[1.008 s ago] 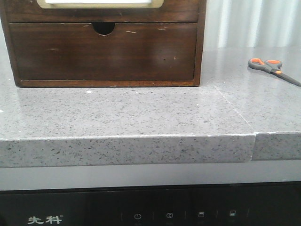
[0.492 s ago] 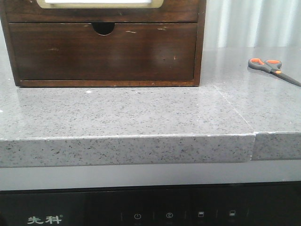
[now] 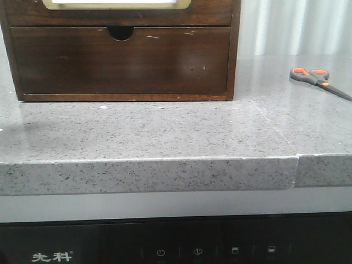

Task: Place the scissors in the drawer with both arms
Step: 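Grasp the white drawer handle with the left gripper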

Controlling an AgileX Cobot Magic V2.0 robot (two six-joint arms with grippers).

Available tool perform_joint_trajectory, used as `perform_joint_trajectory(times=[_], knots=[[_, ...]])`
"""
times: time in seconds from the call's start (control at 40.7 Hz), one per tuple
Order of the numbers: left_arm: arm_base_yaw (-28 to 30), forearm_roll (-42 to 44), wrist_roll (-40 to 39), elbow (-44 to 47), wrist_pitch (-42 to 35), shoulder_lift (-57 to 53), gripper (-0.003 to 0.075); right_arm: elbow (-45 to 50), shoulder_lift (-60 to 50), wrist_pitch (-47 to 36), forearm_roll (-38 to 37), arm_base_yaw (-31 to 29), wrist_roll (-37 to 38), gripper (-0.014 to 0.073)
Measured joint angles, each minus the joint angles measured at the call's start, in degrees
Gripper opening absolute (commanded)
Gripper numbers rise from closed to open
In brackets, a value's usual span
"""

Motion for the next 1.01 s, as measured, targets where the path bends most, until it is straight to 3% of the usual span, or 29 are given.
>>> perform_joint_trajectory(times=[0.197, 0.467, 0.811, 0.885, 1.008], knots=[[0.0, -8.99, 7.54, -1.12, 3.05, 5.47, 0.0498, 0.0, 0.0, 0.0, 0.0, 0.0, 0.0, 0.0507], [0.0, -9.58, 8.89, -8.31, 10.6, 13.19, 0.0494, 0.0, 0.0, 0.0, 0.0, 0.0, 0.0, 0.0507], [0.0, -9.58, 7.6, -16.38, 12.85, 22.64, 0.0491, 0.0, 0.0, 0.0, 0.0, 0.0, 0.0, 0.0507], [0.0, -9.58, 7.34, -17.58, 13.56, 24.2, 0.0456, 0.0, 0.0, 0.1, 0.0, 0.0, 0.0, 0.0507], [0.0, -9.58, 7.09, -18.57, 14.24, 25.31, 0.0329, 0.0, 0.0, 0.1, 0.0, 0.0, 0.0, 0.0507]])
